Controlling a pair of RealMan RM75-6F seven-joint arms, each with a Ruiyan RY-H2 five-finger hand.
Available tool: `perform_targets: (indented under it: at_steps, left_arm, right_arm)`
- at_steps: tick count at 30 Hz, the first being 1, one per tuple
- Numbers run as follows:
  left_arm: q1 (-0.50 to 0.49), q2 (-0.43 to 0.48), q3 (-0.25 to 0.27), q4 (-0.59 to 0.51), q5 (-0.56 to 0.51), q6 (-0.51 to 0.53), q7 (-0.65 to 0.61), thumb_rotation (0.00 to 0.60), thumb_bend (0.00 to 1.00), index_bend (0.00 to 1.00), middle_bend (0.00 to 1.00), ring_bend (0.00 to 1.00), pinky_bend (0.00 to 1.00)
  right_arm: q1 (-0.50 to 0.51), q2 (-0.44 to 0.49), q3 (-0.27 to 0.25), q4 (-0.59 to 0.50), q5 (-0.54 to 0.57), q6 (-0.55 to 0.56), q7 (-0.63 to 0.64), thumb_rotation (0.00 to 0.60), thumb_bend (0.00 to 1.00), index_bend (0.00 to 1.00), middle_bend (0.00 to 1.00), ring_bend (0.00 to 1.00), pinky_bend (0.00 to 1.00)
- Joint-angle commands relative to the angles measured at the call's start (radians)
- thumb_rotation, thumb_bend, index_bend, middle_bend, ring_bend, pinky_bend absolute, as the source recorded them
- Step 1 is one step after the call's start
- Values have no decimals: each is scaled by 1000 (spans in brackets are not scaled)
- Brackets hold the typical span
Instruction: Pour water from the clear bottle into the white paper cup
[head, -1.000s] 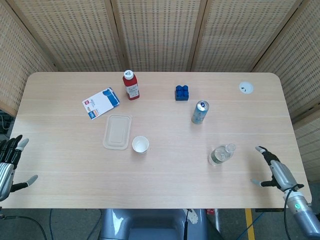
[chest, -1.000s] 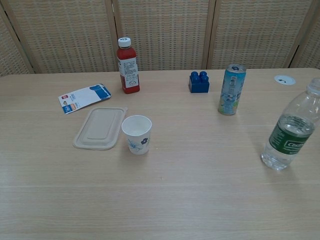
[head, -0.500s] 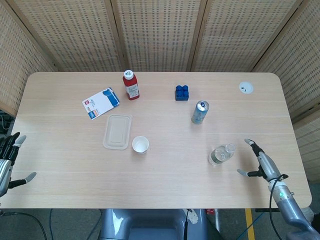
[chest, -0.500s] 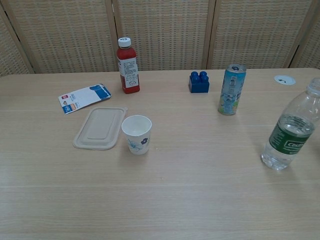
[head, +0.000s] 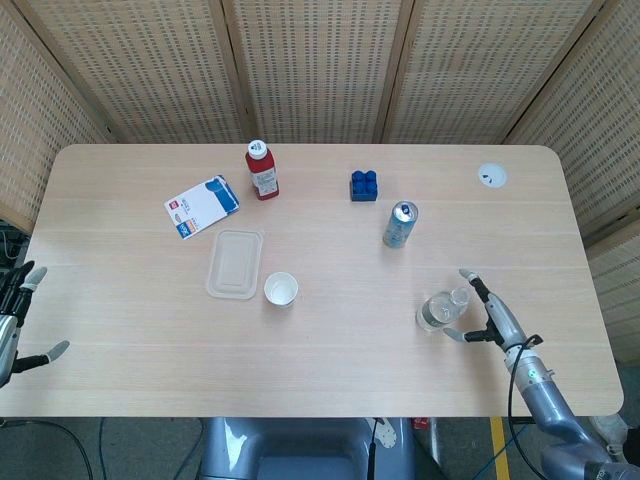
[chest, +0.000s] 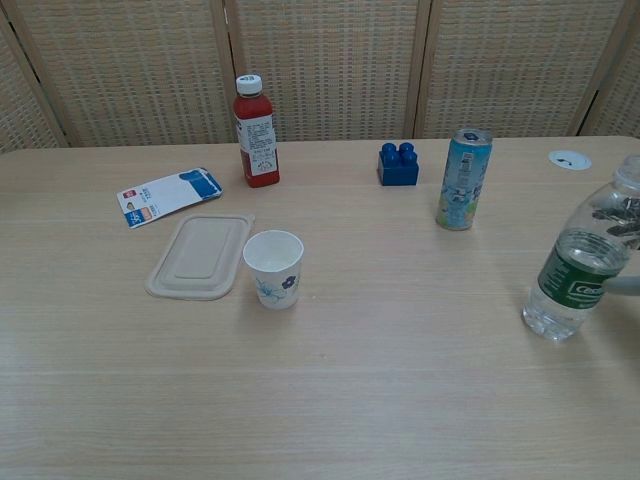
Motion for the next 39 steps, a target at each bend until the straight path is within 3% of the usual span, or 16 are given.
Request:
perform_targets:
  at_steps: [1,23,27,30,32,34,36,39]
  left_arm:
    - [-1,-1,0,1,0,-2,2,600,0,0,0,0,0]
    - [-9,-1,-10,7,-27,-19,-7,600,0,0,0,0,0]
    - [-9,-1,-10,9,-28,-20,-10,600,0,0,0,0,0]
    - [-10,0,-11,8,-30,-20,-13,600,0,0,0,0,0]
    - [-10,1,-11,8,-31,-21,-14,600,0,0,0,0,0]
    - [-10,1,-11,9,-31,-22,-16,600,0,0,0,0,0]
    - [-10,2,-11,8,-30,-22,-17,600,0,0,0,0,0]
    - [-9,3,-10,7,-28,-21,-19,600,0,0,0,0,0]
  right_arm:
    - [10,-27,12,3,42,-21,-26,600,0,0,0,0,0]
    - [38,-155,70,72,53,-11,72,600,0,3,10,0,0]
    - [39,-182,81,86,74,-1,57,600,0,105,122,9,0]
    - [36,-199,84,96,85,13,31,600,10,241,245,105,11]
    - [34,-209,86,102,97,24,4,600,107,326,331,197,75]
    - [30,-219,90,105,102,42,-20,600,319,409,420,309,247]
    - [26,-226,93,103,98,61,-29,600,461,466,478,387,420]
    - [20,-231,94,95,68,100,-25,600,600,516,538,448,607]
